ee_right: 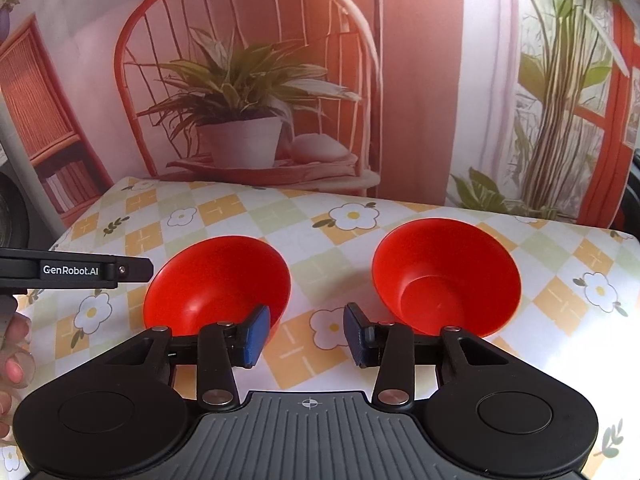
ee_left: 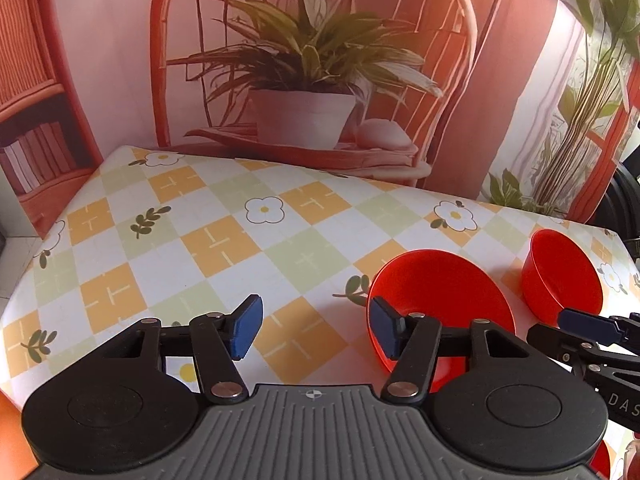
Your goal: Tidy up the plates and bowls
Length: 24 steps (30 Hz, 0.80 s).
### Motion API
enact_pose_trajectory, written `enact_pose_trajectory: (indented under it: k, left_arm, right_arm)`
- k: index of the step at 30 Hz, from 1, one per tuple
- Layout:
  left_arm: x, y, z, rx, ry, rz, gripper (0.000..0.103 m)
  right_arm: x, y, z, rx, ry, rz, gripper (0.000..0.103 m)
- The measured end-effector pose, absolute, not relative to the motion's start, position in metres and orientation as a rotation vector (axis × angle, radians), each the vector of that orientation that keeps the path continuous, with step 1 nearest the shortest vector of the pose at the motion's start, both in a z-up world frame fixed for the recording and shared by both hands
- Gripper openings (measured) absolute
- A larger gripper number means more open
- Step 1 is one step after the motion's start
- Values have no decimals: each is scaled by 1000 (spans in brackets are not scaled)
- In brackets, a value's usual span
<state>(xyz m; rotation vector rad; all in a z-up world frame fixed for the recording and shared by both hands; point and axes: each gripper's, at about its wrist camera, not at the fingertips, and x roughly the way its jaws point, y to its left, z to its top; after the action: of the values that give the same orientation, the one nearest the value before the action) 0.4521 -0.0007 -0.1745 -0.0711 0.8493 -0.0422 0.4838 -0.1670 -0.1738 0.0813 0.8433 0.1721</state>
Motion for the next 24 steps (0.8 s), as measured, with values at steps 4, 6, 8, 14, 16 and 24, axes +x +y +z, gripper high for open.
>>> enact_pose_trajectory:
  k: [4,6,8,14,16,24]
  left_arm:
    - [457,-5,-182,-60,863,-68,60]
    - [457,-5,-185,-57,871,-76,60]
    - [459,-5,-188,-61,880,-85,56]
    - [458,-3,-191,-118,880,-182,15]
    - [454,-7,-189,-99,867,-197,14]
    - [434,-15,-168,-45,818,-231,14]
  right_arm:
    - [496,-156,-183,48,885,205,30]
    - [500,-153,-188,51,899,211,28]
    - [504,-151,-191,61,914,219,23]
    - [505,-146,-189,65,910,234,11]
    - [503,-147,-185,76,904,237,7]
    - [489,-153,-166,112,873,198,5]
